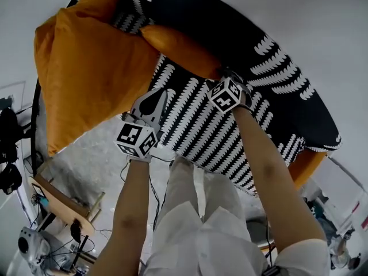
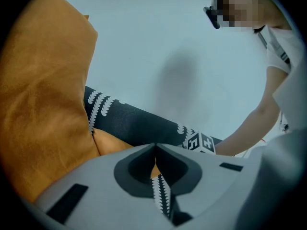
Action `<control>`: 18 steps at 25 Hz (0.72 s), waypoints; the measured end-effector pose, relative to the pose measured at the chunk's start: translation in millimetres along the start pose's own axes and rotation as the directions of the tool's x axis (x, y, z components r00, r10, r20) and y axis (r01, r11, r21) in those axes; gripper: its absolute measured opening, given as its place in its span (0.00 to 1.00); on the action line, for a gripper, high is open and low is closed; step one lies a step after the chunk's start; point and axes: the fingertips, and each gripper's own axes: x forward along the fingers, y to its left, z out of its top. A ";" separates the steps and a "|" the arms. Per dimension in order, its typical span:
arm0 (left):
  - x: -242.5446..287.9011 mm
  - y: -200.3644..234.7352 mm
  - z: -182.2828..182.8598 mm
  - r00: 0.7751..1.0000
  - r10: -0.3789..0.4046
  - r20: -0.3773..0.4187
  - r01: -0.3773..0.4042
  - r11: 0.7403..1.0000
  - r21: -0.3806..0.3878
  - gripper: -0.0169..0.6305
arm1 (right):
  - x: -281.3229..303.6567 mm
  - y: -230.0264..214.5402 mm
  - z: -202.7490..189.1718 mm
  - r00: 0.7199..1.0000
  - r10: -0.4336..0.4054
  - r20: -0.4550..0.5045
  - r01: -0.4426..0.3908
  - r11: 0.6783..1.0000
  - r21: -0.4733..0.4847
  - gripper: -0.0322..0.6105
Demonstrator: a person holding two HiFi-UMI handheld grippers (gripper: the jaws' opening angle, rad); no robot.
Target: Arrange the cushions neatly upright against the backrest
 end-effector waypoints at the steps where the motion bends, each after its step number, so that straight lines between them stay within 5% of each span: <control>1: 1.6 -0.2 -2.6 1.000 0.001 0.000 -0.001 1.000 -0.001 0.05 | 4.4 0.6 -3.8 1.000 -0.002 -0.014 0.001 1.000 -0.013 0.41; 7: -11.7 -17.2 -9.1 1.000 -0.021 -0.011 0.021 1.000 0.005 0.05 | 2.2 9.8 -17.1 0.988 -0.094 -0.119 0.076 0.987 -0.145 0.38; 12: -14.0 -25.4 -21.1 1.000 -0.019 -0.016 0.019 1.000 0.015 0.05 | 2.5 5.5 -20.6 0.987 -0.094 -0.132 0.078 0.990 -0.118 0.17; 18: -23.8 -40.1 -12.0 0.999 -0.034 -0.026 0.034 0.999 0.021 0.05 | -26.2 11.8 -23.8 0.992 -0.034 -0.125 0.029 0.999 -0.043 0.14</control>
